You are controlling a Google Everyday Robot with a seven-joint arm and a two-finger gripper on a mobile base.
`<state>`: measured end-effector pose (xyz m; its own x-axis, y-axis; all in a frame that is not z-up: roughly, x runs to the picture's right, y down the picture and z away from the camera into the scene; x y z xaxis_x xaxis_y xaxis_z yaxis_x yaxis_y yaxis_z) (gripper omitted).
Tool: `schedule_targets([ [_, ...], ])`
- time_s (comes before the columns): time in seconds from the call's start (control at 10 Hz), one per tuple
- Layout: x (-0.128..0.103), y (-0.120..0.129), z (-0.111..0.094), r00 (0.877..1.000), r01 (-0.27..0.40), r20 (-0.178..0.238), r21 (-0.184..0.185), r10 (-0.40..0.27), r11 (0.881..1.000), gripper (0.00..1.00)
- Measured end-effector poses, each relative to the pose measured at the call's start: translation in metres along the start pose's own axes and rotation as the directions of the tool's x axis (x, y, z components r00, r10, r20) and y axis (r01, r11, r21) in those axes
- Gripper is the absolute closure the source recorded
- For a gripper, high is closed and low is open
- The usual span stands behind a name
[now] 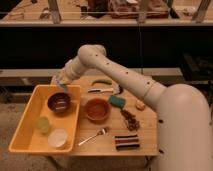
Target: Place towel in purple bowl
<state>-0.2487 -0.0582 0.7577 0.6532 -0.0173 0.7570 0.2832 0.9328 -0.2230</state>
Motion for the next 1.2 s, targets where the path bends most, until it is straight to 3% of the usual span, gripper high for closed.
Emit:
schedule_targets([
  [0.3,-0.011,0.004,0.051,0.999,0.036,0.007,-0.068,-0.036,0.997,0.97],
  [0.5,0.007,0.018,0.081,0.999,0.031,-0.010,-0.120,-0.033,0.992,0.97],
  [0.8,0.041,0.040,0.092,0.999,0.014,-0.039,-0.168,-0.021,0.986,0.97],
  [1.0,0.046,0.050,0.096,0.998,0.029,-0.043,-0.205,-0.038,0.978,0.94],
  [1.1,0.044,0.055,0.099,0.998,0.044,-0.038,-0.219,-0.053,0.975,0.88],
  [1.2,0.042,0.061,0.101,0.997,0.064,-0.031,-0.235,-0.073,0.970,0.74],
])
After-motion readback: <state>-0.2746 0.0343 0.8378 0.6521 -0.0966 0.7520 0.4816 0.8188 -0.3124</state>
